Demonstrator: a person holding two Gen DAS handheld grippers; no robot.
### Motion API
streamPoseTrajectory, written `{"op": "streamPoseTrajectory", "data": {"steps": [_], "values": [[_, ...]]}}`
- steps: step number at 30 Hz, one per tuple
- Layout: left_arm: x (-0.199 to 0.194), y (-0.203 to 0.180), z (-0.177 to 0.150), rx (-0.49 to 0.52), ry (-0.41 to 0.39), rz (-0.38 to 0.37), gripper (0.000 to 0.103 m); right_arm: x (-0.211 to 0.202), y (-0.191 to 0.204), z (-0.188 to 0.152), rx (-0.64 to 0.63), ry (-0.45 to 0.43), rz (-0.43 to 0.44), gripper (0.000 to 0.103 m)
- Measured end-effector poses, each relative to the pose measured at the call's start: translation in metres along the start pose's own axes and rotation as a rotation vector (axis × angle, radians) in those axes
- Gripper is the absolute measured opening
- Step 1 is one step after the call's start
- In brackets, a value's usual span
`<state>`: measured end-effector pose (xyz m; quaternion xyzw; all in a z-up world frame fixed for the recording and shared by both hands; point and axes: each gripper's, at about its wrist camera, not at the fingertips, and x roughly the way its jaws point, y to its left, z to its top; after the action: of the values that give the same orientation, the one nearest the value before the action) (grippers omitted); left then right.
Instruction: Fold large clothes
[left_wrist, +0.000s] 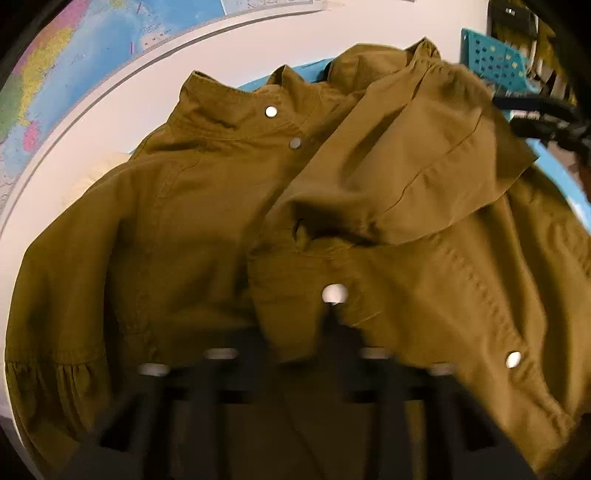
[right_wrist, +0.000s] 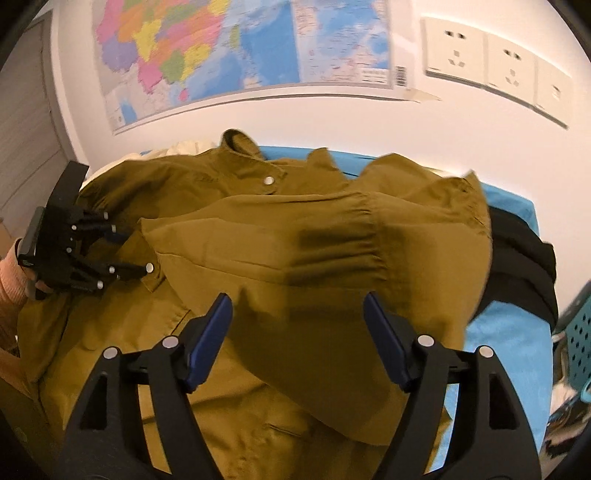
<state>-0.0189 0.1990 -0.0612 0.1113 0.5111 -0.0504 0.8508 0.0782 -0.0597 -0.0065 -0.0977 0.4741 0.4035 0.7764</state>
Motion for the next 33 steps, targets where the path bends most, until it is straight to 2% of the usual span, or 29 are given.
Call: {"op": "streamPoseTrajectory", "data": {"steps": [2,7,10,11,13,15,16,17,19,21,22,25,29,31,33], "values": [[-0.017,0.016,0.006,-0.024,-0.026,-0.049,0.008,0.0,-0.003,0.001,0.001,-0.001,-0.013,0.072],[-0.059,0.054,0.02,-0.088,-0.083,-0.049,0.009,0.009,-0.006,0.007,0.004,0.001,-0.016,0.072],[-0.051,0.07,0.027,-0.12,-0.013,0.011,0.026,0.026,-0.006,0.011,0.012,0.035,-0.044,0.071],[-0.044,0.073,0.028,-0.124,0.018,0.035,0.028,0.033,-0.008,0.012,0.019,0.049,-0.059,0.071],[-0.031,0.083,0.029,-0.153,0.062,0.018,0.034,0.042,-0.007,0.015,0.015,0.062,-0.106,0.071],[-0.025,0.089,0.027,-0.162,0.062,0.025,0.037,0.044,-0.004,0.02,0.019,0.063,-0.119,0.071],[-0.024,0.088,0.026,-0.158,0.053,0.021,0.042,0.042,-0.001,0.022,0.018,0.048,-0.107,0.071],[-0.024,0.086,0.025,-0.151,0.044,0.01,0.055,0.039,0.005,0.025,0.007,0.028,-0.089,0.071],[-0.026,0.078,0.022,-0.12,0.014,-0.018,0.07,0.037,0.017,0.03,-0.026,0.007,-0.053,0.071],[-0.021,0.068,0.023,-0.082,0.017,0.025,0.071,0.04,0.037,0.038,-0.085,-0.009,-0.027,0.071],[-0.016,0.065,0.025,-0.069,0.023,0.047,0.07,0.046,0.046,0.041,-0.106,-0.009,-0.014,0.067],[-0.003,0.062,0.035,-0.072,0.04,0.08,0.065,0.075,0.063,0.054,-0.151,0.027,0.004,0.063],[0.014,0.064,0.049,-0.109,0.074,0.123,0.064,0.13,0.062,0.061,-0.193,0.116,-0.105,0.058],[0.018,0.066,0.054,-0.13,0.08,0.119,0.065,0.146,0.059,0.062,-0.207,0.14,-0.15,0.054],[0.012,0.07,0.054,-0.156,0.065,0.092,0.065,0.146,0.06,0.063,-0.203,0.141,-0.159,0.054]]}}
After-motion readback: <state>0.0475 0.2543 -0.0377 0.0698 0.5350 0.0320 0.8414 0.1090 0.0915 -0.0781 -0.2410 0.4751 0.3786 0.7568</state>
